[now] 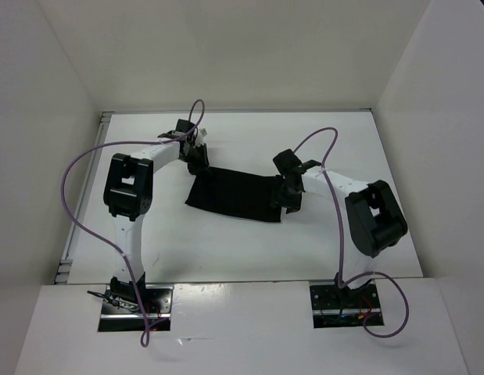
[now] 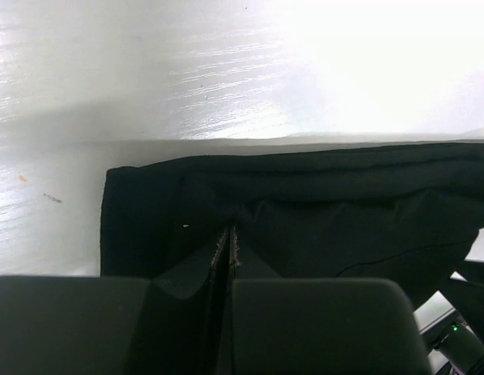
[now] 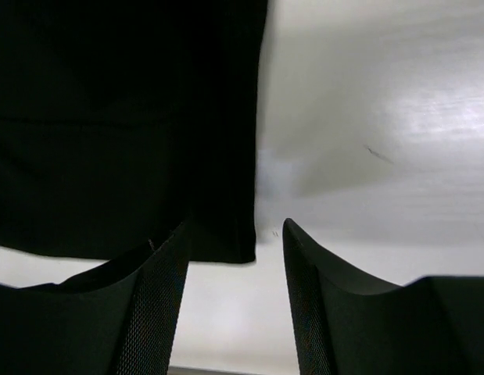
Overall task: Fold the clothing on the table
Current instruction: Fold the skirt
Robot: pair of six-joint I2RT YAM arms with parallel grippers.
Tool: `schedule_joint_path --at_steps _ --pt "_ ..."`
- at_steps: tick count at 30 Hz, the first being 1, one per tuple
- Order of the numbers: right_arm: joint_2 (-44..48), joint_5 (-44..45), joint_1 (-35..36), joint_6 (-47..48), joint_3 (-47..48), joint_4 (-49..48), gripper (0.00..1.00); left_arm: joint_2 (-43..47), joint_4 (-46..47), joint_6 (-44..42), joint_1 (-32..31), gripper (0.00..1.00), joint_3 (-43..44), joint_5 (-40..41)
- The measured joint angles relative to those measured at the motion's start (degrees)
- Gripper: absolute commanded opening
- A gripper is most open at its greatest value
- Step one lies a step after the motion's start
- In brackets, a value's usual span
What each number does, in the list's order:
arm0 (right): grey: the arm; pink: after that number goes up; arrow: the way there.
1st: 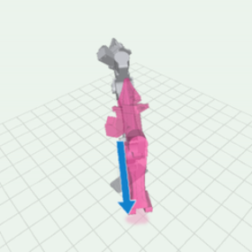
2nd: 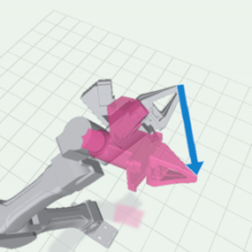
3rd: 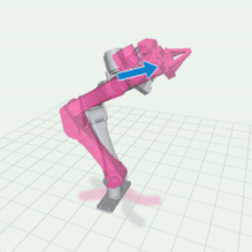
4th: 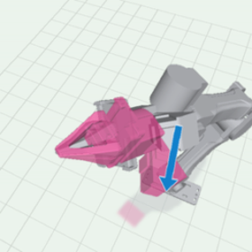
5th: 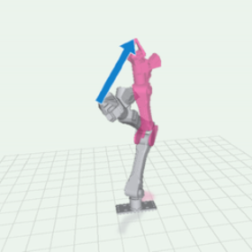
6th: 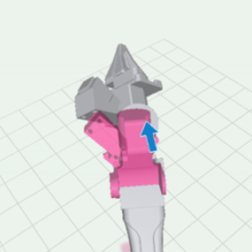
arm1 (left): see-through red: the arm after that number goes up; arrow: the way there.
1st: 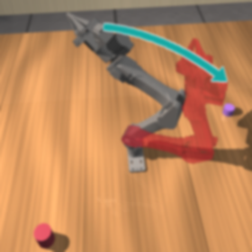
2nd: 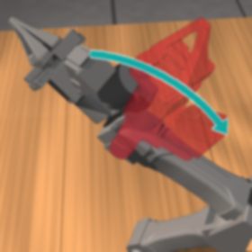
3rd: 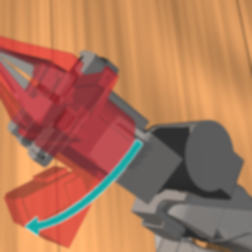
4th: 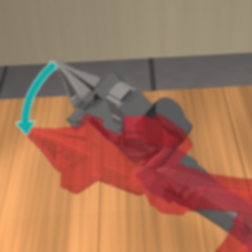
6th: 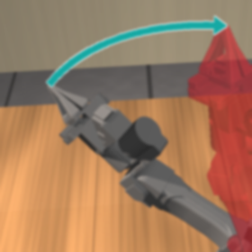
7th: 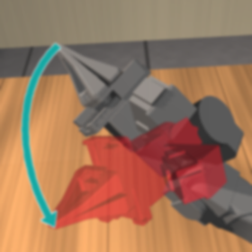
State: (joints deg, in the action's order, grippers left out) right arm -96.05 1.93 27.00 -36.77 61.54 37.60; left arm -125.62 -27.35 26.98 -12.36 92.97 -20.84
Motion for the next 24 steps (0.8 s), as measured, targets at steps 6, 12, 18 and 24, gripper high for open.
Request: schedule_joint_path --at_steps 6,12,18,24 --pt "-4.7 -2.3 -0.9 1.1 1.1 -4.5 0.53 1.2 1.9 0.2 0.5 0.06 -2.3 -0.3" --pt "-6.8 -2.7 -2.3 1.7 1.8 -6.8 0.44 2.3 2.1 0.2 1.5 0.06 -4.0 -0.3" --pt "-7.4 -3.3 -3.7 1.6 1.9 -9.5 0.37 3.4 2.1 0.2 2.5 0.06 -5.7 -0.2" --pt "-9.3 -8.6 -5.2 1.7 2.0 -14.6 0.08 4.0 2.5 0.2 2.7 0.06 -6.7 -0.2"
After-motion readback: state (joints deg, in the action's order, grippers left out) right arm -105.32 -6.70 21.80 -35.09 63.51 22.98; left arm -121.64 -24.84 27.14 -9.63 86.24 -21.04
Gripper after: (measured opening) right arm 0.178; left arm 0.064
